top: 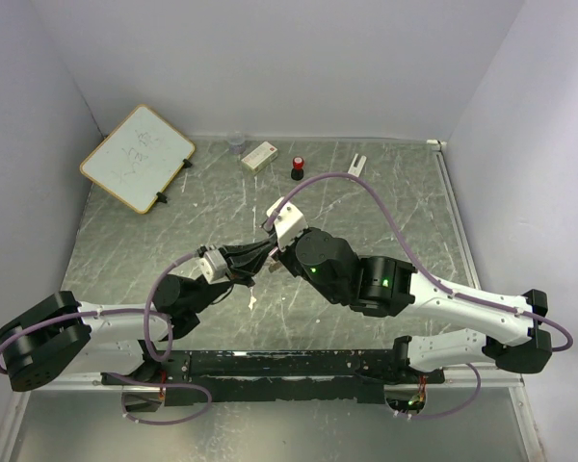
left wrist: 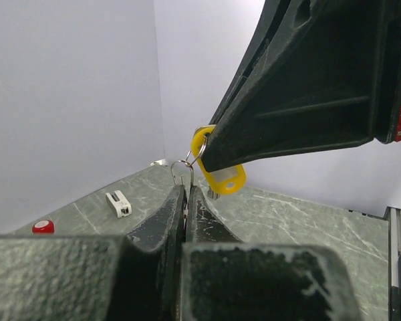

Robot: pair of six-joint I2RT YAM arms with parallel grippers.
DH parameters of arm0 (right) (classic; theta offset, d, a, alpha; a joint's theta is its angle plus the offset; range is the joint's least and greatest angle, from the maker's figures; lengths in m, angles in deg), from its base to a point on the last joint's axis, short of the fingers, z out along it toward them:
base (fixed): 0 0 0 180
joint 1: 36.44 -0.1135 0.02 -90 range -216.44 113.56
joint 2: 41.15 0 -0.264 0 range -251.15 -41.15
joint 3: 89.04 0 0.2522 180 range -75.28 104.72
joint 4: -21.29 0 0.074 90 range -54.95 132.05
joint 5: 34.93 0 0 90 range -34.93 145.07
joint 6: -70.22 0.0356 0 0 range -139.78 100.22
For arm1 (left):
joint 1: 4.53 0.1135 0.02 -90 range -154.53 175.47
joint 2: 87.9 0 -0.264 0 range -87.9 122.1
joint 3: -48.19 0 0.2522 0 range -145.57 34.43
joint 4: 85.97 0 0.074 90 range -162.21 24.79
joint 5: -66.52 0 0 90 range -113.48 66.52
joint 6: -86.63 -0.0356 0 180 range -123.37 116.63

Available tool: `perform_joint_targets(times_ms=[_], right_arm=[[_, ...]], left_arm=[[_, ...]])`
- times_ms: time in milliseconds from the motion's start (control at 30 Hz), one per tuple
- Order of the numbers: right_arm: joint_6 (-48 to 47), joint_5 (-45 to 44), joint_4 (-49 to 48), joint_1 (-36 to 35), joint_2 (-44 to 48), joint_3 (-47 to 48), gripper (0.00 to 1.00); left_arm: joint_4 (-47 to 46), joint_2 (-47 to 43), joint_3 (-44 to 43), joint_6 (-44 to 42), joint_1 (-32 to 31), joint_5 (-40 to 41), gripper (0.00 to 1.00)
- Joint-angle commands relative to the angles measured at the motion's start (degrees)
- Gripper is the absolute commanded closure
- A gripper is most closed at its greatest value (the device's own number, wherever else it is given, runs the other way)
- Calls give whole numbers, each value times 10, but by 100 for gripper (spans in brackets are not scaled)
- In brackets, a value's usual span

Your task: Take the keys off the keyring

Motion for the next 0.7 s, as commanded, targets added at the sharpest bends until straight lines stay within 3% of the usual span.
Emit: perform_joint_targets(times_ms=[0, 667], right_arm=[[-5, -33, -10, 2, 3, 10, 100], [-43, -56, 15, 2, -22, 71, 100]], left_arm=[[-6, -9, -6, -15, -3, -11, 93], [45, -69, 19, -66, -3, -103, 93]])
